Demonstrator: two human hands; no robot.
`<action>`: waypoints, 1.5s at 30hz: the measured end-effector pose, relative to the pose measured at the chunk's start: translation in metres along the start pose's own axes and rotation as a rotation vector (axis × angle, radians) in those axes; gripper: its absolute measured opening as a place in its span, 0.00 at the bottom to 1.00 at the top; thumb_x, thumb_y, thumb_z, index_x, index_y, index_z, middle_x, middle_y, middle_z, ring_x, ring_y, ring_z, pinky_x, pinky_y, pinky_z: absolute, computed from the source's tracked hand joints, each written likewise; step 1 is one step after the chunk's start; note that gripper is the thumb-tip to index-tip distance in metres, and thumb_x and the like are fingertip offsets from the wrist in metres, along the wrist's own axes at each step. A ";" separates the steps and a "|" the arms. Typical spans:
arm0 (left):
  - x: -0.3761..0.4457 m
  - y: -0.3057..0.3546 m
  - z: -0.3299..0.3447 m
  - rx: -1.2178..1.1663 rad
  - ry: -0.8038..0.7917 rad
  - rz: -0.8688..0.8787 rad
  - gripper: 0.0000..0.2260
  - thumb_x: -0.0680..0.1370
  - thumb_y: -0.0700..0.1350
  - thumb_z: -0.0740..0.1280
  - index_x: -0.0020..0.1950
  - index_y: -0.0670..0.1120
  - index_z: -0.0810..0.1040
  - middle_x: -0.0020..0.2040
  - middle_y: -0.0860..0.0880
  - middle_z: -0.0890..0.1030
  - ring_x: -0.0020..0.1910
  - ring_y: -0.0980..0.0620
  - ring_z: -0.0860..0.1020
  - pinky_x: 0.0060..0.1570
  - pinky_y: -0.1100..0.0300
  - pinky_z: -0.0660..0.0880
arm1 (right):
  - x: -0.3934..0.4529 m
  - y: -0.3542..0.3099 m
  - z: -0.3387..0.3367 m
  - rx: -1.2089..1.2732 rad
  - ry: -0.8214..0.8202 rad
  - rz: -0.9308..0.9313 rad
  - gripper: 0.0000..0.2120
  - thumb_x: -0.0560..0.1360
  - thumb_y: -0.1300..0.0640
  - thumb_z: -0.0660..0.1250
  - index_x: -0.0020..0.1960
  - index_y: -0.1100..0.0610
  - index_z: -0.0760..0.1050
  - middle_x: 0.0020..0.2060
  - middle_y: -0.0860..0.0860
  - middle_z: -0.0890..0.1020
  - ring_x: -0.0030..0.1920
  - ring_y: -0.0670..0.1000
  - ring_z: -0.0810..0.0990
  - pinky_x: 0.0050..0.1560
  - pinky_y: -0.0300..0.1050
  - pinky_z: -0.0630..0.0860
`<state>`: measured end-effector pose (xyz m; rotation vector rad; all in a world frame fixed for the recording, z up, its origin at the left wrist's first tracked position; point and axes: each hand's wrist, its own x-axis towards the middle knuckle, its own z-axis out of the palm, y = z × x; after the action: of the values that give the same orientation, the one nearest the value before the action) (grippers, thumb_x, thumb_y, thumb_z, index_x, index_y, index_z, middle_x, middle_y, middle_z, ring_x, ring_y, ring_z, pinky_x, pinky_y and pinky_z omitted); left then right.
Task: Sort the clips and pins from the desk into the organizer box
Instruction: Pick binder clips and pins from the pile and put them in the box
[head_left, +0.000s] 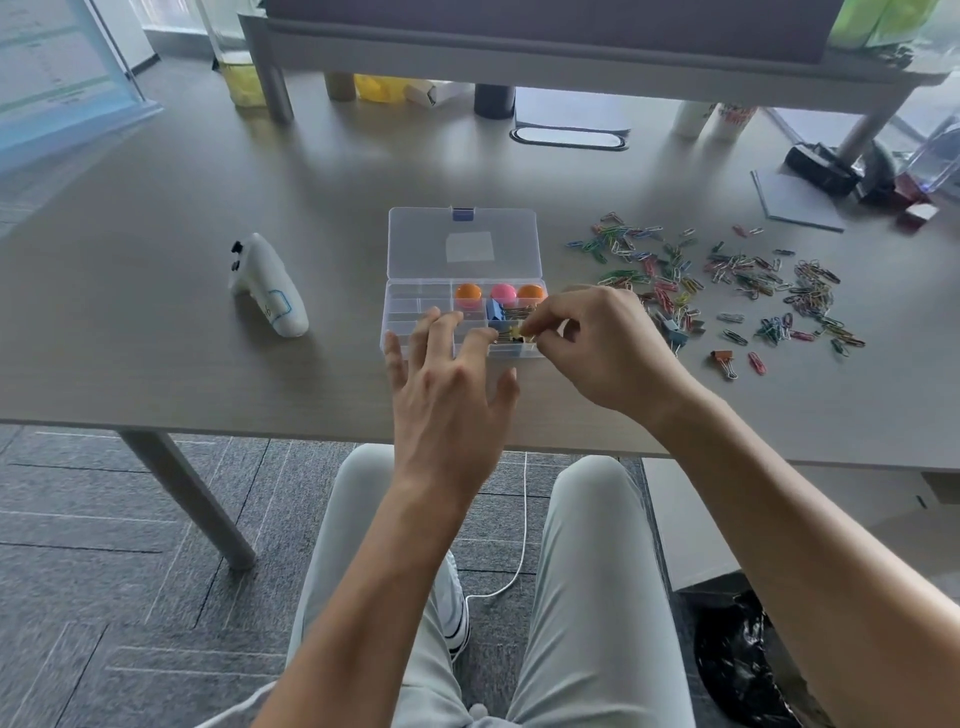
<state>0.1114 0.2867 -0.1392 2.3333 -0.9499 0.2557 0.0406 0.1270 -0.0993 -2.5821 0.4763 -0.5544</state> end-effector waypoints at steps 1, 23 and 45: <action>0.000 0.004 -0.001 -0.012 -0.002 -0.001 0.19 0.78 0.54 0.65 0.67 0.48 0.77 0.72 0.44 0.71 0.76 0.45 0.62 0.76 0.39 0.52 | -0.003 0.003 -0.003 0.012 0.024 0.010 0.08 0.74 0.58 0.70 0.48 0.48 0.87 0.35 0.38 0.80 0.35 0.38 0.76 0.42 0.40 0.74; 0.015 0.139 0.076 -0.037 -0.071 0.122 0.15 0.74 0.48 0.73 0.59 0.46 0.79 0.55 0.47 0.75 0.55 0.44 0.73 0.55 0.50 0.72 | -0.099 0.143 -0.091 -0.116 0.281 0.501 0.12 0.77 0.48 0.72 0.57 0.50 0.84 0.46 0.45 0.82 0.44 0.48 0.79 0.47 0.46 0.76; 0.046 0.133 0.091 -0.065 -0.015 -0.064 0.10 0.77 0.48 0.72 0.50 0.42 0.81 0.49 0.45 0.77 0.48 0.43 0.77 0.46 0.56 0.71 | -0.071 0.126 -0.070 -0.202 0.283 0.460 0.12 0.73 0.42 0.74 0.52 0.47 0.86 0.48 0.47 0.82 0.56 0.52 0.77 0.47 0.43 0.68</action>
<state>0.0494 0.1308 -0.1331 2.3040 -0.8759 0.1790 -0.0817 0.0259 -0.1257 -2.4590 1.2381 -0.7340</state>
